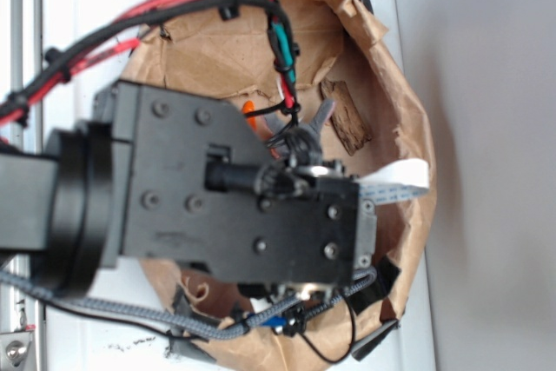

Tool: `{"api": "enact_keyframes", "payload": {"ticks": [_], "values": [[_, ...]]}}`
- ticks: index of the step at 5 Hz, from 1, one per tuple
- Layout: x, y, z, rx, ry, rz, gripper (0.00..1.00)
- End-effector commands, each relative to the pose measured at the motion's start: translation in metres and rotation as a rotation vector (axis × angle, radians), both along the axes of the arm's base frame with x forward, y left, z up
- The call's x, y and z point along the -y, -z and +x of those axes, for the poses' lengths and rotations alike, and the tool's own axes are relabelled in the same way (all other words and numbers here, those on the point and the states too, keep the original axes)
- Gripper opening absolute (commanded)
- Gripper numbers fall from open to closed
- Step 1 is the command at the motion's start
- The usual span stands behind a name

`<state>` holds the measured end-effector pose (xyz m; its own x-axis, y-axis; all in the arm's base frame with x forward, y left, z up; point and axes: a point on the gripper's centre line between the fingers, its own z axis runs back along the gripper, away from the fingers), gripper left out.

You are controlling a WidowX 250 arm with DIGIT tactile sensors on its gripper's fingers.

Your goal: Grab the carrot.

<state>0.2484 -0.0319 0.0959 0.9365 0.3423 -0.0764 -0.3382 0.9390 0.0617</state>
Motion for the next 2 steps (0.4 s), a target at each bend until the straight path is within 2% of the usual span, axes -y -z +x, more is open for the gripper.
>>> {"api": "enact_keyframes", "payload": {"ticks": [1,2], "values": [[-0.017,0.011,0.004,0.087,-0.154,-0.005,1.00],[-0.025,0.027,0.001,0.098,-0.261,-0.036,1.00]]}}
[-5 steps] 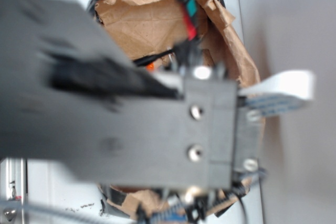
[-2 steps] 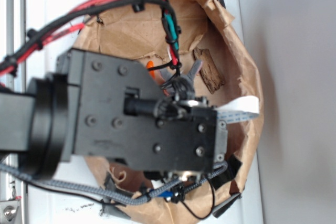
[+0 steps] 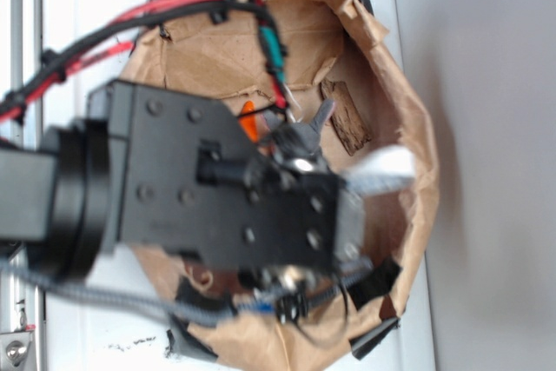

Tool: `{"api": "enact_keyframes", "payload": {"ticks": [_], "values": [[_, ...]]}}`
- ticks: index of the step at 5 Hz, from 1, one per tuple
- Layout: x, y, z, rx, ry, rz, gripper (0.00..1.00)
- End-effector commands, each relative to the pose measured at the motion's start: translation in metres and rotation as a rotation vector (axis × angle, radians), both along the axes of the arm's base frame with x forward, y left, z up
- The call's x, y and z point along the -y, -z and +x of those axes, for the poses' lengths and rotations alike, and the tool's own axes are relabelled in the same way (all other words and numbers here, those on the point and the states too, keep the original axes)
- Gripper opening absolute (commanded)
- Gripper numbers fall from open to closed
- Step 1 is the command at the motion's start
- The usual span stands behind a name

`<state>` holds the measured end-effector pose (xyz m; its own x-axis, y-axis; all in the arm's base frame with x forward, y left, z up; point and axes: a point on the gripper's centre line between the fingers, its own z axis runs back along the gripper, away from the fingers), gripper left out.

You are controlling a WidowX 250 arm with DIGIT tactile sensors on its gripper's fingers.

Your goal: Grab the carrot.

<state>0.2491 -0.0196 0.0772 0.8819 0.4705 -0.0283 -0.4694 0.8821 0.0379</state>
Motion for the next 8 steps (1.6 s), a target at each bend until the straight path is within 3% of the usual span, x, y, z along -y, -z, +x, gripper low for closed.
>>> {"api": "enact_keyframes", "payload": {"ticks": [1,2,3,4,5,6,7,8], "values": [[-0.015,0.019,0.000,0.061,-0.172,-0.059,1.00],[-0.001,0.037,0.004,0.032,-0.149,-0.058,1.00],[0.009,0.066,0.002,-0.031,-0.149,-0.006,1.00],[0.012,0.076,-0.003,-0.070,-0.188,0.021,0.00],[0.012,0.058,-0.001,-0.038,-0.172,-0.016,0.00],[0.009,0.016,0.005,0.012,-0.169,-0.082,0.00],[-0.001,-0.027,0.006,0.039,-0.164,-0.105,0.00],[-0.012,-0.051,0.003,0.012,-0.108,-0.107,0.00]]}}
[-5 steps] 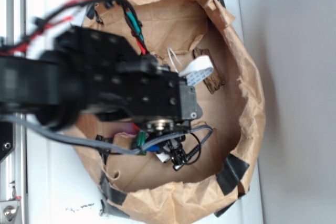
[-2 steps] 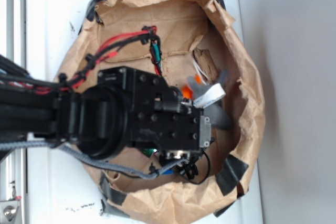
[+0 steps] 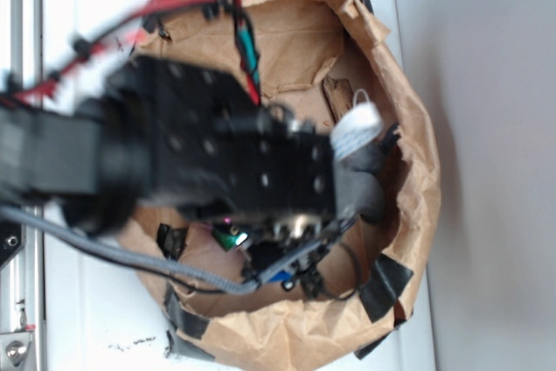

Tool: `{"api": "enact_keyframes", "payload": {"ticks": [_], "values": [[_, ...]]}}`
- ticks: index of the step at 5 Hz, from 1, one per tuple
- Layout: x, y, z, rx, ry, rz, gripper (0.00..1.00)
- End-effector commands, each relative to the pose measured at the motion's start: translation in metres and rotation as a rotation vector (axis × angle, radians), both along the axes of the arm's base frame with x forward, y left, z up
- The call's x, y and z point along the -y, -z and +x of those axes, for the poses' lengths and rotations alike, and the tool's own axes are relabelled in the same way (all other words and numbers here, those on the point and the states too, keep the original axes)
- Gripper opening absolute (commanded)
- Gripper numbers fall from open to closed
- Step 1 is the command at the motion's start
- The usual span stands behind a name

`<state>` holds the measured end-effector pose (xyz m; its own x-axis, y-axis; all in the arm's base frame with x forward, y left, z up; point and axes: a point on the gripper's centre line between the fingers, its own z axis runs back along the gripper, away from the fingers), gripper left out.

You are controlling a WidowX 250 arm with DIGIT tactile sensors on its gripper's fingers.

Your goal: Grab the carrot.

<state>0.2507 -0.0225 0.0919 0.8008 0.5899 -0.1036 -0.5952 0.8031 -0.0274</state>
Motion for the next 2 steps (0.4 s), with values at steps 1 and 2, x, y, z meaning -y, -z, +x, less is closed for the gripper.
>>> {"api": "enact_keyframes", "payload": {"ticks": [1,2], "values": [[-0.023,-0.064,-0.008,-0.004,0.127,0.048,0.00],[-0.027,-0.078,-0.019,0.006,0.168,0.089,0.00]]}}
